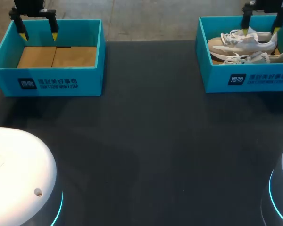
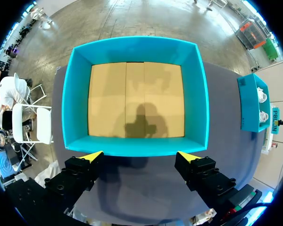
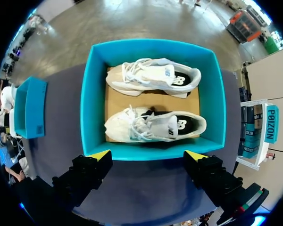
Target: Take the shoe out of the shoebox, open the shoe tongue, remove and reinsert the insole, then place the shoe into the shoebox
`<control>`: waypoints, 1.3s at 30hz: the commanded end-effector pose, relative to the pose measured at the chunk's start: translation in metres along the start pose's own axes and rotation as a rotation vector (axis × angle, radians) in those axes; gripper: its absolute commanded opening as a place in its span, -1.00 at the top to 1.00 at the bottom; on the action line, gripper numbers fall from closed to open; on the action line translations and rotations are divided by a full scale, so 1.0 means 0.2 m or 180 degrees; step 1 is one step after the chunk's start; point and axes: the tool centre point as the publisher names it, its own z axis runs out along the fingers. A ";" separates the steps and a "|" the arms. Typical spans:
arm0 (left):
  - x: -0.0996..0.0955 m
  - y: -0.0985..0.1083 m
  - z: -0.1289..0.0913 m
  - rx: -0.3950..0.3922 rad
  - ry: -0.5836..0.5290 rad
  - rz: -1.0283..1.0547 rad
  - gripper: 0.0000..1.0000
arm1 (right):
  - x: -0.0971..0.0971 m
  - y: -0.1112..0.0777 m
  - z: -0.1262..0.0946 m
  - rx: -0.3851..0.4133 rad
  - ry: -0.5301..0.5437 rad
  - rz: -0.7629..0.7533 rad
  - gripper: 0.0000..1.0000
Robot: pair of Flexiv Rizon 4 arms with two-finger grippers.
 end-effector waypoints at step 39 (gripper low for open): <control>0.00 0.00 0.00 0.0000 -0.0002 0.0000 -1.00 | -0.65 0.24 0.51 0.0155 -0.0279 0.0281 -0.02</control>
